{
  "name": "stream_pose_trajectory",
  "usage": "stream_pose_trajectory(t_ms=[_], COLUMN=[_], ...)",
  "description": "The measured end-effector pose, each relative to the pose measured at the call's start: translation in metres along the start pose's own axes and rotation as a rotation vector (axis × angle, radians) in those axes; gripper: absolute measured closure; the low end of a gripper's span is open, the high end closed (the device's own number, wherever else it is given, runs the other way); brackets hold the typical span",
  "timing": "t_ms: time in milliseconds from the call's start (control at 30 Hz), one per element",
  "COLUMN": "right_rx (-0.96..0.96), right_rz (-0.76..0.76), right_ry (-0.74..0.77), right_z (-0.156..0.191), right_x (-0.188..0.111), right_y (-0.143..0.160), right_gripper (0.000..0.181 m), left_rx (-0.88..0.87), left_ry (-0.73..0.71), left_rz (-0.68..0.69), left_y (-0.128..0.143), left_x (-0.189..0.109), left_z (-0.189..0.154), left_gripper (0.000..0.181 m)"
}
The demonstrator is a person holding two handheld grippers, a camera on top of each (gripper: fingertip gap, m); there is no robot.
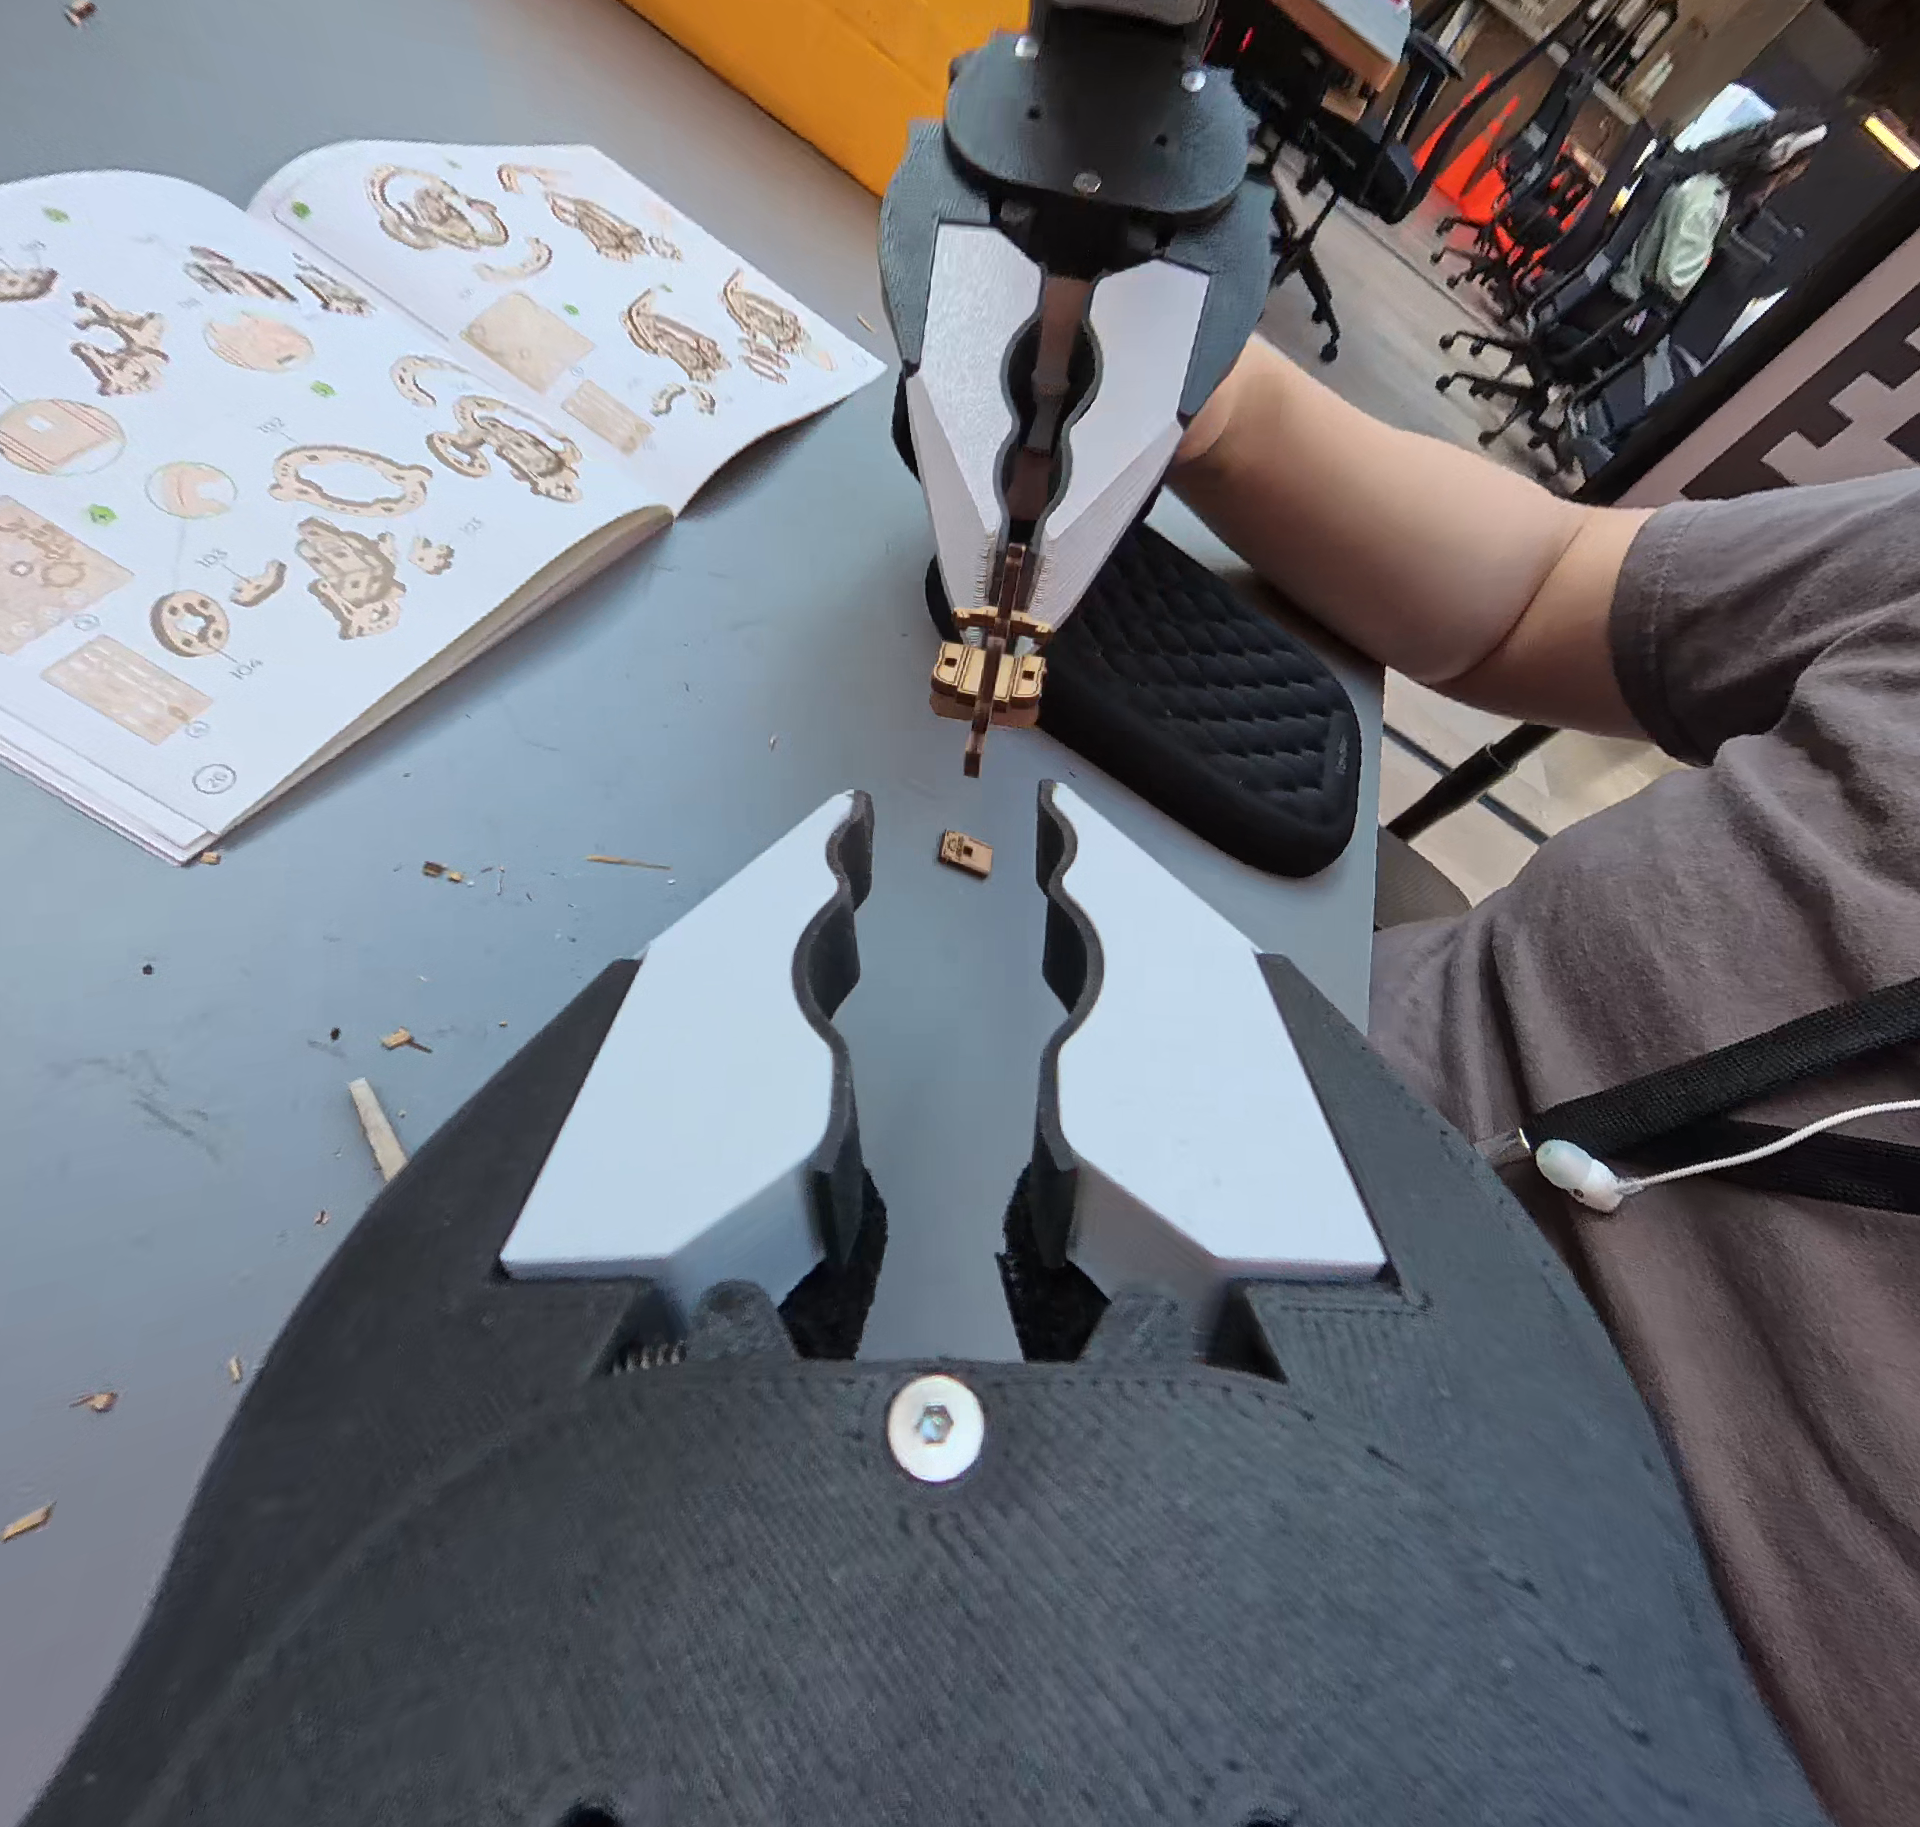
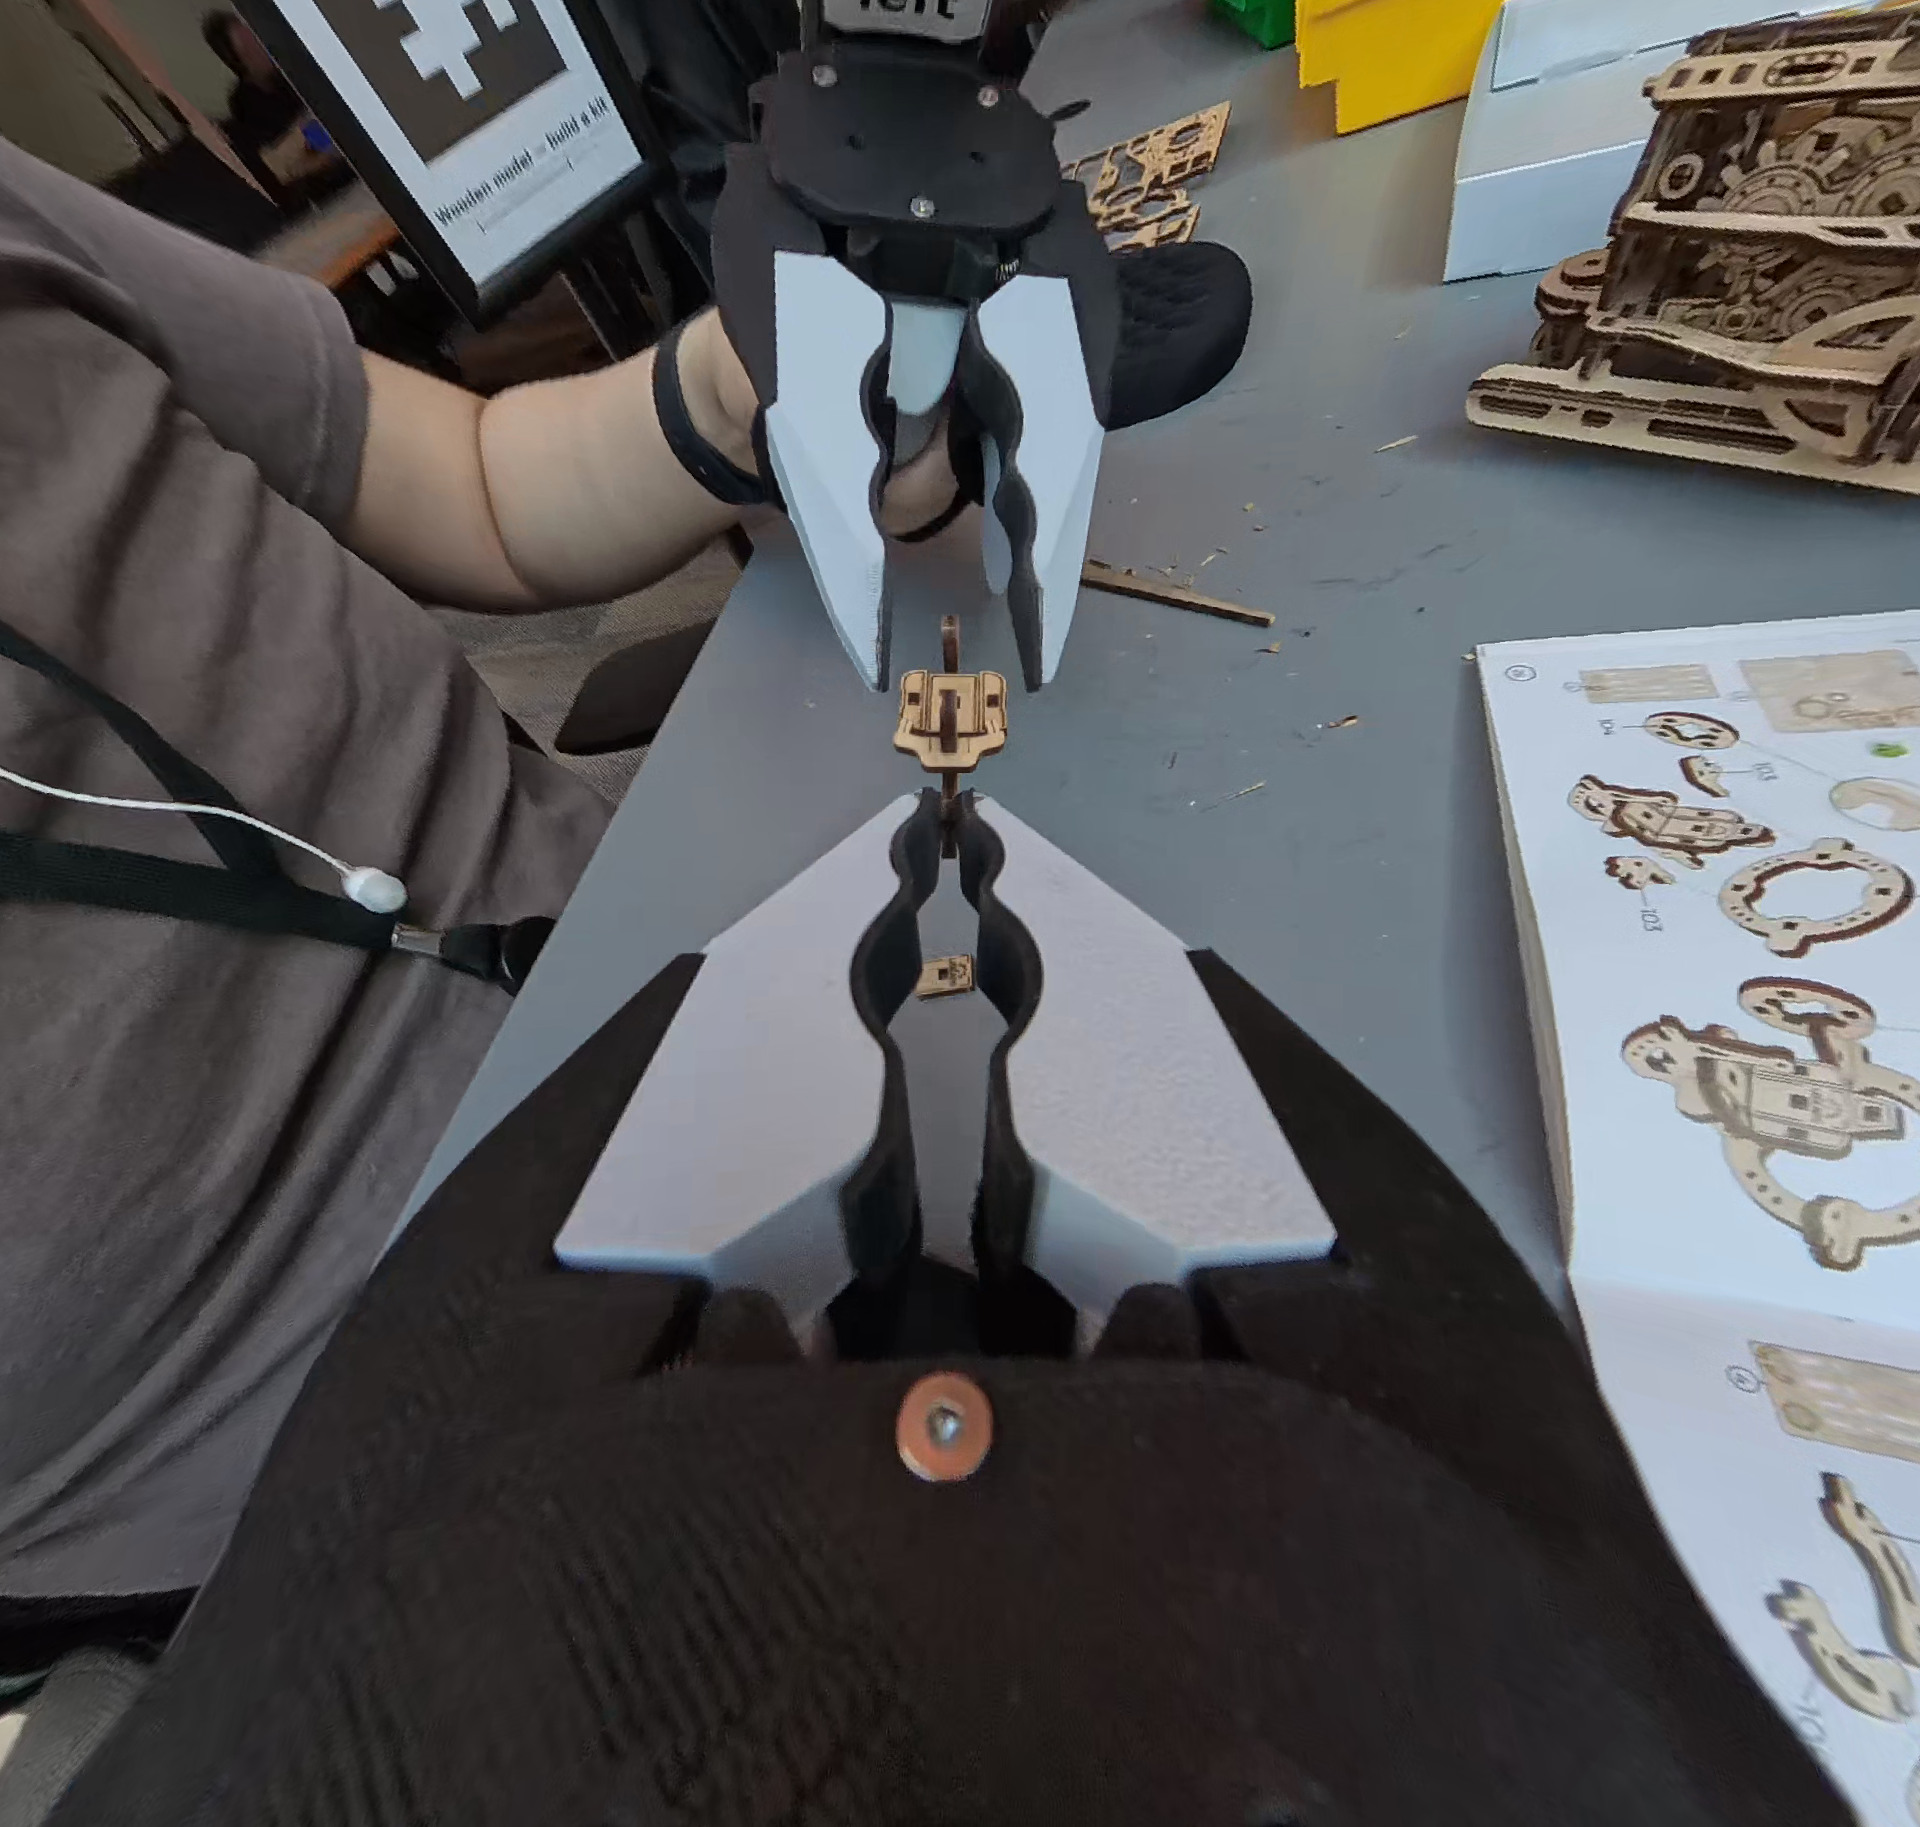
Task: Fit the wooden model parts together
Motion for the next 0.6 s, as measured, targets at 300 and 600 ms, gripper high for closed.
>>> stream_pose_trajectory(t_ms=[300,600], right_rx=[0.071,0.044], right_rz=[-0.109,-0.080], right_ry=[-0.075,-0.045], right_z=[-0.0041,-0.0030], right_x=[-0.0081,-0.0027], right_y=[-0.0027,-0.0031], right_gripper=[0.181,0.181], left_rx=[0.017,0.066], left_ry=[0.015,0.006], left_rz=[-0.216,-0.224], left_y=[-0.0001,0.0013], left_x=[-0.0004,0.0033], left_z=[-0.0017,-0.0030], left_gripper=[0.166,0.181])
Point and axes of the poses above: each gripper's, where its closed fingertips meet, x out along the fingers, y out of its underside, z = x × y across the jaws, the point moved 10 cm from there along -x, back along the fingers, and after that the axes turned 4 degrees about x, right-handed, at the moved point
